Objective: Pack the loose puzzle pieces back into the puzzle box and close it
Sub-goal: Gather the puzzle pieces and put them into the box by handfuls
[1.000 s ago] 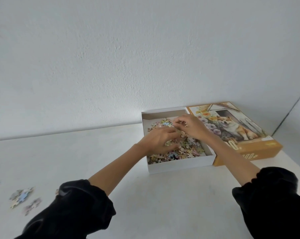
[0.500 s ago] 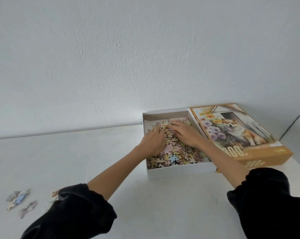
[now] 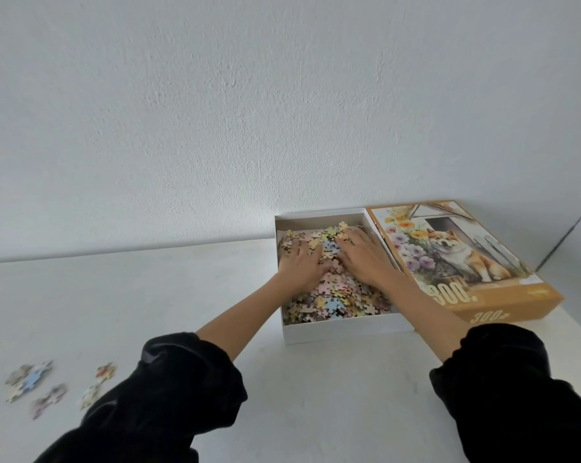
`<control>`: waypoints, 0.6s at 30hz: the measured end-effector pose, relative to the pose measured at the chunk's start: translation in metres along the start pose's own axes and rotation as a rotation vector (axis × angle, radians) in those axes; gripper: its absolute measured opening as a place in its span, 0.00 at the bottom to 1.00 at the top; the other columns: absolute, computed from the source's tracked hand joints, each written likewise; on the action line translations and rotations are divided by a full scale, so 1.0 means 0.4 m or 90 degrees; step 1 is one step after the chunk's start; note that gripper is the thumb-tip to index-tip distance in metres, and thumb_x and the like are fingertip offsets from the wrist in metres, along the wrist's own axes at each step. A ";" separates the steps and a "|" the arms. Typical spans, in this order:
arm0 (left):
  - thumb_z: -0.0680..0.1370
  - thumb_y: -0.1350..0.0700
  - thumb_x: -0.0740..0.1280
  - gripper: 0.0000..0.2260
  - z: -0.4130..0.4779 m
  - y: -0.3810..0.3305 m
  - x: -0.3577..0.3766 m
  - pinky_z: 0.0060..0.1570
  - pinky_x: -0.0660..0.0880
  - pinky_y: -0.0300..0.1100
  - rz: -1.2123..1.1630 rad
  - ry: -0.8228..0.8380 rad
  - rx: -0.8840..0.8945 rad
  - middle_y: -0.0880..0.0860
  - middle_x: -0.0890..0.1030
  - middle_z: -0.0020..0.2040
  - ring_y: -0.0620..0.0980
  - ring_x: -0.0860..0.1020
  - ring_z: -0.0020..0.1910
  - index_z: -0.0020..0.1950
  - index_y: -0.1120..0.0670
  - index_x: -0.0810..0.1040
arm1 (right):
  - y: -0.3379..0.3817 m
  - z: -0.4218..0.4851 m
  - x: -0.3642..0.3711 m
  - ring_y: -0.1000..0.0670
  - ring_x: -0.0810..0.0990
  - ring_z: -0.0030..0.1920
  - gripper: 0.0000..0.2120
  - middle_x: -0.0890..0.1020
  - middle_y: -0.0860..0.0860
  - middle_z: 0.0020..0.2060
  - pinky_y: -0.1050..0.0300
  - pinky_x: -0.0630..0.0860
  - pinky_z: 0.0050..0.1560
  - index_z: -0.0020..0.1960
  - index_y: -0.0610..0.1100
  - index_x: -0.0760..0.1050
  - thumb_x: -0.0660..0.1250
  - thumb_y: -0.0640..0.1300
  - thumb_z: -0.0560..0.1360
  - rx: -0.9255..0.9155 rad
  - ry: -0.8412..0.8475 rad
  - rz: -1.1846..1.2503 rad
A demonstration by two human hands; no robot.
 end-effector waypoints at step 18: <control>0.76 0.39 0.59 0.41 -0.075 -0.030 0.032 0.72 0.45 0.58 0.012 0.243 0.068 0.59 0.35 0.75 0.60 0.38 0.75 0.75 0.57 0.38 | 0.020 -0.110 -0.003 0.45 0.49 0.75 0.24 0.54 0.46 0.75 0.48 0.49 0.73 0.74 0.50 0.56 0.56 0.42 0.79 -0.016 0.211 0.083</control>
Point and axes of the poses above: each hand's wrist, its own z-axis towards the middle knuckle, its own x-axis out of the palm, y = z × x, the point moved 10 cm from there along z, towards the middle knuckle
